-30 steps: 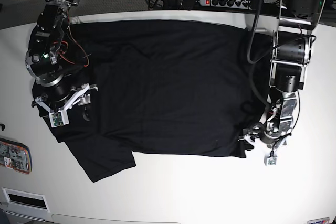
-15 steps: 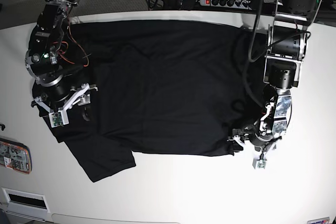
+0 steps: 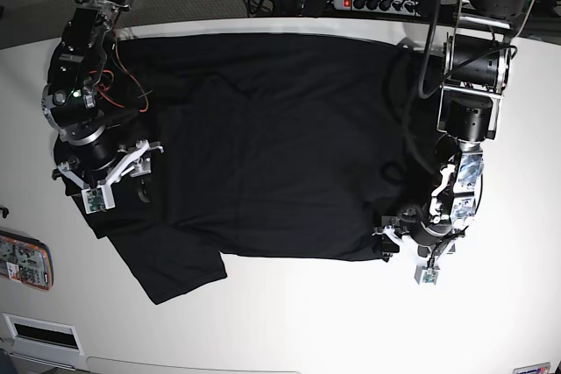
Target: Fold the T-shirt properly
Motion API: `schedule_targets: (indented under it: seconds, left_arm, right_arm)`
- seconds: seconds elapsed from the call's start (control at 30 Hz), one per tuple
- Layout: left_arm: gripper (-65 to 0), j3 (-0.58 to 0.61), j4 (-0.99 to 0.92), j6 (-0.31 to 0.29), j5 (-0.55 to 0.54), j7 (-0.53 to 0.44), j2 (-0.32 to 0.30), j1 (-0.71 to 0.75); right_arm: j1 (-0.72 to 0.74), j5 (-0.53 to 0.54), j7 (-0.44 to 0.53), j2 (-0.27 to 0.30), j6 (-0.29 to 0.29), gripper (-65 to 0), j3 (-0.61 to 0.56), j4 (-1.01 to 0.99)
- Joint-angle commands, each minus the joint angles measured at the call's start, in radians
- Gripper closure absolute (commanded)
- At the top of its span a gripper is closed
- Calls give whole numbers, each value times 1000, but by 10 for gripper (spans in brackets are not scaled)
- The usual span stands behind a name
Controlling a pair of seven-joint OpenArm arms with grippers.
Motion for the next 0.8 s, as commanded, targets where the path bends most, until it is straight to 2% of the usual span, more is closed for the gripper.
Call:
schedule_targets:
  seconds: [0.0,0.33,0.43,0.57,0.77]
  left_arm:
    - [-425,-4,20,-3,-2,-21,-8,-33]
    - [-425,-2,24,-3,-4,-21,-2,-33]
    - [-425,-2,78,-3,-4,-21,-2,-29]
    - [-425,-2,112,-3,-4,34,-2,-29]
    - [-425,-2,92,-3,-4,37,-2,-29]
  right_arm:
    - [16,9,26,9,-5,-431,3,15]
    - [16,9,26,9,-5,-431,3,15]
    - [16,9,26,9,-5,-431,3,15]
    - [17,9,26,9,-5,-430,3,15]
    - [17,9,26,9,-5,-430,3,15]
